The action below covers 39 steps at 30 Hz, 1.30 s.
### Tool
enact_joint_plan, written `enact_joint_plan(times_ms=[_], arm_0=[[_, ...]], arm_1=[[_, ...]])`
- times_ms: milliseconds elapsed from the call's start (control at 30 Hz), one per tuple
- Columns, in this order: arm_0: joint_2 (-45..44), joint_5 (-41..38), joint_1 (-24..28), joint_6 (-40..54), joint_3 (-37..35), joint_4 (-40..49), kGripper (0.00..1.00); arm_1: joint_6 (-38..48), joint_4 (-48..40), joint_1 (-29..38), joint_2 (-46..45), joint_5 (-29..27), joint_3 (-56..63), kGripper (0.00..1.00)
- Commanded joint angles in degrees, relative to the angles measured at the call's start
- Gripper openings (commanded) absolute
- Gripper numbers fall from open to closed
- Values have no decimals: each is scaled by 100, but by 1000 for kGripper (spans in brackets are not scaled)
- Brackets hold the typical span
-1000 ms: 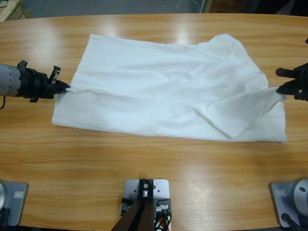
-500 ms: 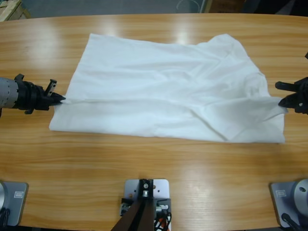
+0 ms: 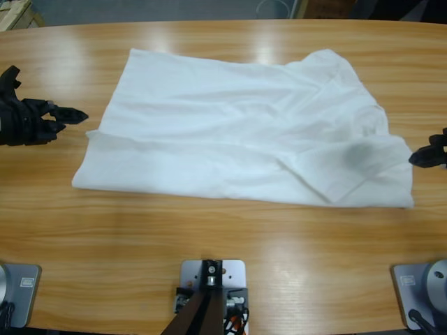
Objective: Fold clothes
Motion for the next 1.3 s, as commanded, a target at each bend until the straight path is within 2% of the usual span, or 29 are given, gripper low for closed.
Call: enact_joint_plan(times_ms=[33,133,233,333,467,700,800,867,933,1033,1100,1133,1300], arm_0=[[364,500,-1515,504,285,215,894],[767,589,-1719,534,274,222,872],[939,589,-1845,484,185,216,872],[1059,589,-1907,449,28,216,872],[1159,580,-1905,442,-162,216,872],[1208,580,-1907,440,-74,216,872],[1213,580,-1907,426,11,216,872],[1250,579,-1907,379,-37,216,870],[1261,580,-1907,328,-130,216,868],[1236,572,-1907,317,-197,216,867],[1259,572,-1907,317,-190,216,871],[1277,572,-1907,317,-183,216,872],[1305,554,-1935,289,-170,216,872]], arm_1=[[-147,-590,1021,608,262,42,982],[-80,-894,1042,1335,429,49,982],[-180,-1193,1072,1560,540,49,978],[-240,-1314,1446,1838,531,50,904],[-274,-1507,1555,2264,531,159,895],[-537,-1674,1645,2612,614,180,898],[-500,-1701,1736,2559,582,231,842],[-416,-1873,1736,2555,561,374,725],[-374,-1989,1736,2601,556,495,705],[-377,-2066,1736,2550,459,541,406],[-388,-2010,1738,2441,417,541,111],[-426,-1971,1752,2371,377,541,0],[-674,-1915,1880,2031,273,432,0]])
